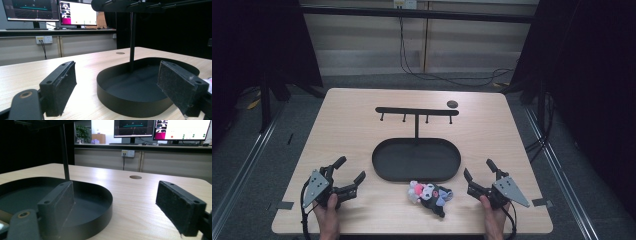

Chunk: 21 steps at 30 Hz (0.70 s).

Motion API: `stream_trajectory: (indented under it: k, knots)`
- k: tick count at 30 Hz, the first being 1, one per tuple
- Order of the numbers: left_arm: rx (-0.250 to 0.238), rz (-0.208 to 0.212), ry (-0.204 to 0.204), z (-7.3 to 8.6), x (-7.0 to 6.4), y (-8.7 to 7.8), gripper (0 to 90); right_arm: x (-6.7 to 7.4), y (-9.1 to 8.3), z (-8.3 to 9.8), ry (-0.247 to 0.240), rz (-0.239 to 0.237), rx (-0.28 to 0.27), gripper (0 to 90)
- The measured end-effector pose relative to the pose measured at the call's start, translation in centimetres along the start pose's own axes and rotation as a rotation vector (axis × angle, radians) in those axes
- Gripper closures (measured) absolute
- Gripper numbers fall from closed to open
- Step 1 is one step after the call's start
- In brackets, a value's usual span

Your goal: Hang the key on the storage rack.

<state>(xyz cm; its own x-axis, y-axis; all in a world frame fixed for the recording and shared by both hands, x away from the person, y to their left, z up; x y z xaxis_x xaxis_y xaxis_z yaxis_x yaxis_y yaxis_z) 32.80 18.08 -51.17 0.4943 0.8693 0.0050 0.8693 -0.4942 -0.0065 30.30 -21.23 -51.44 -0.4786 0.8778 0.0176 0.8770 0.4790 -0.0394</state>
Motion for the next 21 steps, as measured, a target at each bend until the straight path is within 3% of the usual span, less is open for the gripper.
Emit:
stream_trajectory:
  k: [10,14,21]
  knots:
    - [0.003,-0.006,-0.012,0.02,-0.04,0.01,15.2,0.01,0.09,0.05,0.000,0.006,0.009,13.5]
    - [0.005,-0.009,-0.007,0.04,0.02,0.00,15.2,0.34,0.00,0.08,-0.023,-0.002,0.020,12.8]
    - [0.007,-0.025,-0.009,0.05,0.13,0.04,15.2,0.30,0.33,0.39,0.006,-0.013,0.071,17.1]
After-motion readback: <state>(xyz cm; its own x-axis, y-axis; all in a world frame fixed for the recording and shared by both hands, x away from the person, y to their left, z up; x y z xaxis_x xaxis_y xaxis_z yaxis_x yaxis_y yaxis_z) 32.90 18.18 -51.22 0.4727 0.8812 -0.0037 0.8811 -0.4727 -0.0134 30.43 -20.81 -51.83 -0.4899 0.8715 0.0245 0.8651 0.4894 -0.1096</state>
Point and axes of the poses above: each handheld gripper's, and its own axes: y roughly forward along the jaws, z roughly out of its underside, x roughly to its left, the point moved 9 cm from there along y, roughly forward along the jaws, and after that the axes turned 11 degrees about -z, right-handed, at the moved point
